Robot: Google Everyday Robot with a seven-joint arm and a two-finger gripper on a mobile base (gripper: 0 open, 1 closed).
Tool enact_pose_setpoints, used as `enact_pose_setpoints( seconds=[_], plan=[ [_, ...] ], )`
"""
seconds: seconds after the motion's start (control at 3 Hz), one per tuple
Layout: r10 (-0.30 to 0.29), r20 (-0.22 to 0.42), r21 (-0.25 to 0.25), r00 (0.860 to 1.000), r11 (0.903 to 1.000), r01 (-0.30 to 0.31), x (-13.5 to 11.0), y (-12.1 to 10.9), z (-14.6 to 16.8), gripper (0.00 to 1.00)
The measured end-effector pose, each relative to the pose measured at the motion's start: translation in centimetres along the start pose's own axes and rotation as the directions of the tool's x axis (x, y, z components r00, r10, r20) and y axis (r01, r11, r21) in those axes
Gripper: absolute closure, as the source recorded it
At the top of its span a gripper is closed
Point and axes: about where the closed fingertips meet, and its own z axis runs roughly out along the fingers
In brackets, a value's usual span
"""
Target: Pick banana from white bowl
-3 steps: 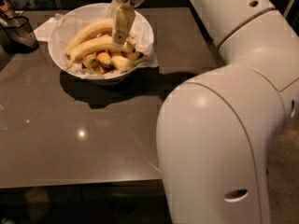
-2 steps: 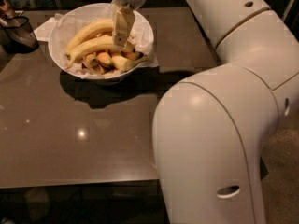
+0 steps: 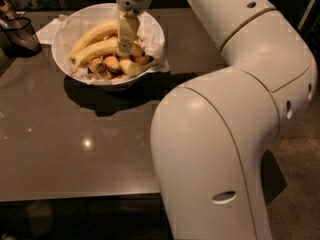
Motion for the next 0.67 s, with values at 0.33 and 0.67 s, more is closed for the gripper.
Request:
enact_pose_setpoints(
  seconds=[0.33,0.67],
  plan=[
    [-0.002,-0.01,-0.017,1.0,0.9998,0.002,-0.2,0.0,0.9,0.29],
    [0.004,-0.015,-0.042,1.0,0.9991,-0.004,-0.1,0.1,2.0,0.29]
  ],
)
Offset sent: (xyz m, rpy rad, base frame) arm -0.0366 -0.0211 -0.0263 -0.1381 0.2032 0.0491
